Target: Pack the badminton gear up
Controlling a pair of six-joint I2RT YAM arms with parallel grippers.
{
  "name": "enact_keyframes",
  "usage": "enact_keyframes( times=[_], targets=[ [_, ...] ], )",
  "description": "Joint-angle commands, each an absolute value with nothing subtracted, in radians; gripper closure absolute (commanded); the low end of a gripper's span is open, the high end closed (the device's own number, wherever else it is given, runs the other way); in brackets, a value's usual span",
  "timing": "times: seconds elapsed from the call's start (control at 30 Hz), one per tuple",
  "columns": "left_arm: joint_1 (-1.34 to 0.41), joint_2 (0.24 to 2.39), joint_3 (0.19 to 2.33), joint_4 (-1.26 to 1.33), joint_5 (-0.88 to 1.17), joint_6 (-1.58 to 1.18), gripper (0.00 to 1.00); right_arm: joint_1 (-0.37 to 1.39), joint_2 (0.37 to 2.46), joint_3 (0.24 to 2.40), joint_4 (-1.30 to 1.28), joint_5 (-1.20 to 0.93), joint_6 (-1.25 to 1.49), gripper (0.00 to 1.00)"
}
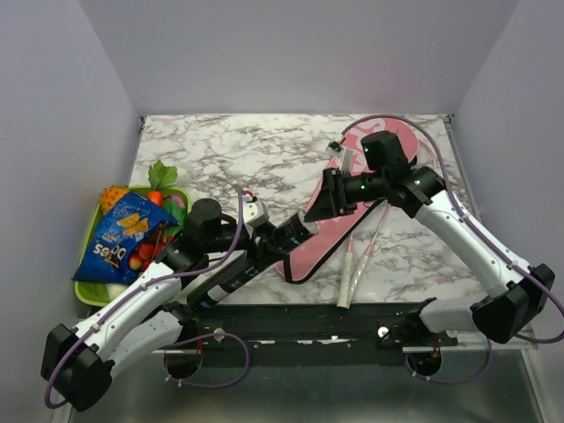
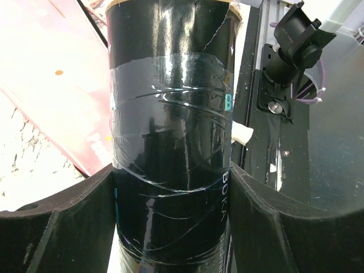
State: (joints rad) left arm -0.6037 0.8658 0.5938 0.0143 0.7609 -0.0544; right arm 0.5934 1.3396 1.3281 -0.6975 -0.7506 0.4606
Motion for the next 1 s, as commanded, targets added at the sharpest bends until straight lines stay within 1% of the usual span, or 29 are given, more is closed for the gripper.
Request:
enact_keyframes(
  times=[0.0, 0.07, 0.1, 0.13, 0.2, 0.3, 0.33, 0.4, 0.53, 0.67, 0.8, 0.97],
  targets=[
    [-0.6, 0.844, 0.568, 0.058, 0.745, -0.035, 1.0, 0.508, 1.292, 1.399, -0.831, -0.644, 0.434, 0.42],
    [-0.6, 0.833, 0.56, 0.06, 0.742, -0.035, 1.0, 0.468, 1.275, 1.411, -0.87, -0.597, 0.433, 0.41],
    [-0.6, 0.828, 0.56, 0.057, 0.741, -0.035, 1.0, 0.43, 1.269, 1.414, -0.885, -0.572, 0.433, 0.38],
    [-0.6, 0.819, 0.558, 0.057, 0.739, -0.034, 1.0, 0.408, 1.264, 1.419, -0.917, -0.516, 0.43, 0.38],
    [-0.6, 0.807, 0.554, 0.054, 0.736, -0.032, 1.0, 0.353, 1.264, 1.428, -0.942, -0.486, 0.422, 0.37],
    [-0.6, 0.781, 0.551, 0.04, 0.721, -0.026, 1.0, 0.299, 1.278, 1.405, -0.982, -0.359, 0.442, 0.34],
    [-0.6, 0.77, 0.554, 0.032, 0.716, -0.026, 1.0, 0.282, 1.285, 1.394, -1.006, -0.277, 0.462, 0.34],
    [-0.6, 0.758, 0.56, 0.02, 0.707, -0.034, 1.0, 0.226, 1.299, 1.356, -1.019, -0.21, 0.48, 0.34],
    [-0.6, 0.712, 0.565, 0.002, 0.683, -0.046, 1.0, 0.111, 1.293, 1.223, -0.976, -0.037, 0.54, 0.34],
    [-0.6, 0.666, 0.554, -0.029, 0.62, -0.06, 1.0, 0.019, 1.304, 1.142, -0.919, 0.104, 0.604, 0.34],
    [-0.6, 0.64, 0.546, -0.043, 0.563, -0.087, 1.0, -0.084, 1.383, 1.108, -0.853, 0.198, 0.658, 0.35],
    [-0.6, 0.624, 0.538, -0.038, 0.526, -0.144, 1.0, -0.126, 1.494, 1.106, -0.785, 0.281, 0.68, 0.36]
  ],
)
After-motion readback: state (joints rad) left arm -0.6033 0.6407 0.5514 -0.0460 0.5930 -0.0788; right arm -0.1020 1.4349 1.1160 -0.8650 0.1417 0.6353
